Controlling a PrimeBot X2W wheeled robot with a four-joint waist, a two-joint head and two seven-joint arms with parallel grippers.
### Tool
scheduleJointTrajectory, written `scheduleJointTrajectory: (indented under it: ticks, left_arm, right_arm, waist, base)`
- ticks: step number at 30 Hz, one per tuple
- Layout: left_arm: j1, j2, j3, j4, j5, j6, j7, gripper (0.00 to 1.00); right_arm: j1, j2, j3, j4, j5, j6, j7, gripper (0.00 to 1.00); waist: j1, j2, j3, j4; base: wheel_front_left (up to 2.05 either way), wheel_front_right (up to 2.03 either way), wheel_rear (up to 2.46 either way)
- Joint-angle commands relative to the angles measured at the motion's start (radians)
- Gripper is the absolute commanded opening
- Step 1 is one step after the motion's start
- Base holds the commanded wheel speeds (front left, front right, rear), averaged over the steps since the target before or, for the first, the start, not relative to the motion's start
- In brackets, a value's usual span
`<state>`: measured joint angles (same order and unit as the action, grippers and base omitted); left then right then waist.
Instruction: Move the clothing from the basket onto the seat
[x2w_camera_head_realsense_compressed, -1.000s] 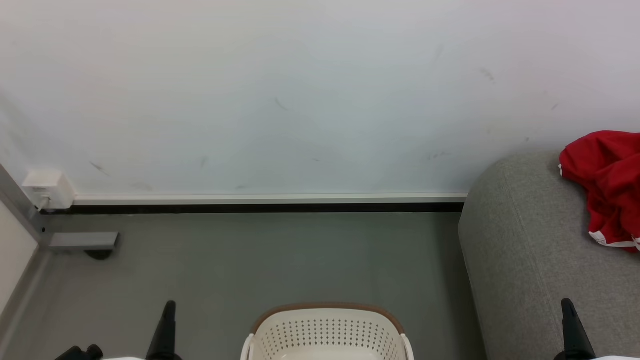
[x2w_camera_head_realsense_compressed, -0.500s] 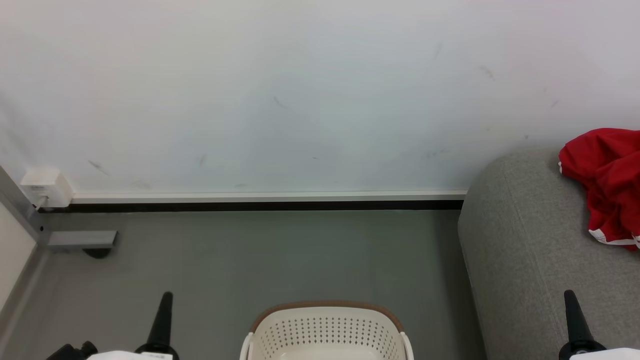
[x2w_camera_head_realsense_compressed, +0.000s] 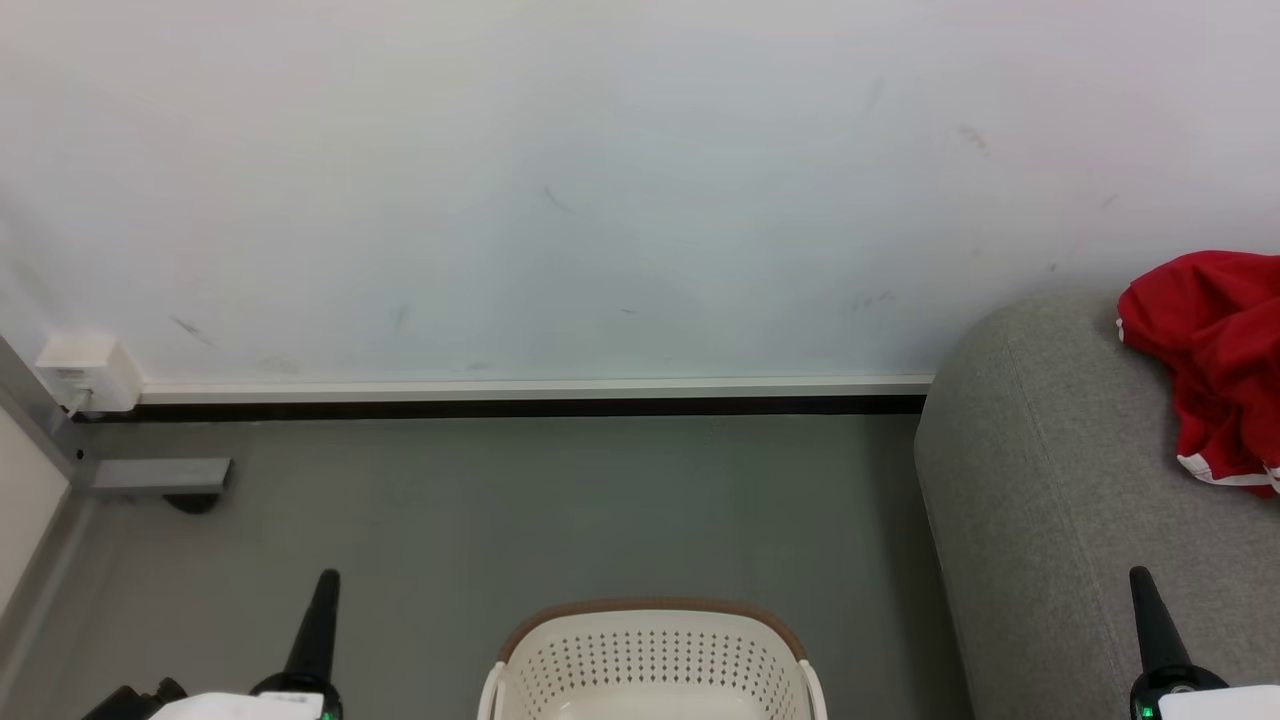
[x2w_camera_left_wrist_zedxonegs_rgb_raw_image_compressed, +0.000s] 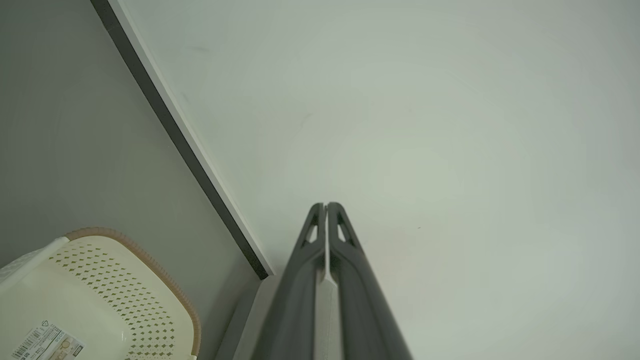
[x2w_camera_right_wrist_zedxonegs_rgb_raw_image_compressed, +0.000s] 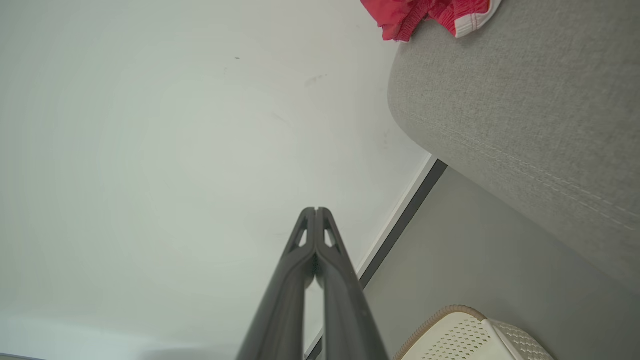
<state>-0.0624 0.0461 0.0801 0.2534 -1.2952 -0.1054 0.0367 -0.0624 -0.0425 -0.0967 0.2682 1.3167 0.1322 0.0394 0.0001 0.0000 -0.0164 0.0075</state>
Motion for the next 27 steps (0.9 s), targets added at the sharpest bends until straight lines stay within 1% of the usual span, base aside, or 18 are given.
scheduleJointTrajectory:
  ticks: [1,27]
  left_arm:
    - [-0.019,0.006,0.006,-0.007,-0.035,-0.008,0.009,0.00]
    - [-0.041,0.007,0.029,-0.009,-0.234,-0.022,0.060,0.00]
  right_arm:
    - [-0.023,-0.011,-0.003,-0.010,0.026,-0.002,0.005,0.00]
    - [-0.042,-0.011,-0.015,-0.022,0.220,-0.002,0.057,0.00]
  waist:
    - [-0.0001,0.0000,0.001,0.000]
    - [-0.0001,0.0000,0.013,-0.005]
  base:
    - [0.00,0.00,0.00]
    - [0.00,0.00,0.00]
